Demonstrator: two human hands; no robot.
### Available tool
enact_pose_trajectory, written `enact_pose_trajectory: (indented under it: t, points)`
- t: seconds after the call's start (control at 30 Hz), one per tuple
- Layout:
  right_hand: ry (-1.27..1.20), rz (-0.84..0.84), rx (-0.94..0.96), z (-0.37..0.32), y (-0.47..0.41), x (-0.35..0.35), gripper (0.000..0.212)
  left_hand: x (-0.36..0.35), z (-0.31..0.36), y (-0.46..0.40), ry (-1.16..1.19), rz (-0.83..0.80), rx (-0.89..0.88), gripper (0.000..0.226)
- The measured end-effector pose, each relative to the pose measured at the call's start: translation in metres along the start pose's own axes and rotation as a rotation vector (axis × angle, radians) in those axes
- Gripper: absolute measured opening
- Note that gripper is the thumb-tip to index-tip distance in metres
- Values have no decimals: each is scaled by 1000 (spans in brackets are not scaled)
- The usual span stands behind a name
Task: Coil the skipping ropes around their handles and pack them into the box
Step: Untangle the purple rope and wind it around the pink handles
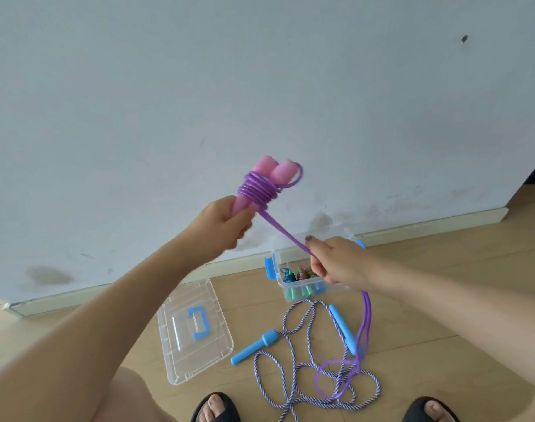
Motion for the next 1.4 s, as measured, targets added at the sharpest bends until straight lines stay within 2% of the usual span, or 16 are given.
enact_pose_trajectory:
  t: [0.1, 0.17, 0.3, 0.47, 0.57, 0.73, 0.83, 0.93, 1.0, 1.13, 1.23, 1.4]
  points:
    - [67, 56, 91, -13, 12, -6, 62, 7, -18, 0, -353, -47, 15, 31]
    - [149, 93, 126, -24, 16, -6, 59, 4, -22, 0, -507, -69, -11, 36]
    - [149, 173, 220, -44, 24, 11, 56, 0, -16, -1, -652, -118, -108, 34]
    - [19, 98, 277, -69, 42, 18, 53, -21, -14, 6, -851, -251, -184, 24]
    - [7, 230, 342, -81, 39, 37, 55, -35, -8, 11, -926, -329, -230, 21]
    - [89, 492, 396, -84, 22, 68, 60, -60, 14, 32, -914, -441, -402, 24]
    - [187, 556, 374, -80, 11, 75, 62, -67, 34, 46, -880, -451, -509, 22]
    - [233, 531, 370, -78, 3, 77, 61, -75, 47, 60, -878, -460, -581, 19]
    - [241, 505, 459, -89, 10, 74, 60, -77, 43, 59, -848, -495, -522, 22]
    - [422, 527, 627, -119, 35, 56, 58, -76, 27, 50, -888, -576, -418, 23]
    - [447, 544, 584, -112, 29, 56, 57, -88, 39, 61, -845, -613, -501, 22]
    - [407, 459, 364, -66, -12, 71, 57, -85, 68, 69, -561, -504, -611, 14]
Point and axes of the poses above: each hand's wrist, its own y-axis away from the middle knuckle, its own x-axis out of the back of the hand, z = x × y, the point moved 5 cm from there along -y, towards the middle knuckle, and after that the axes turned 6 degrees about -x, right-handed, at the moved point
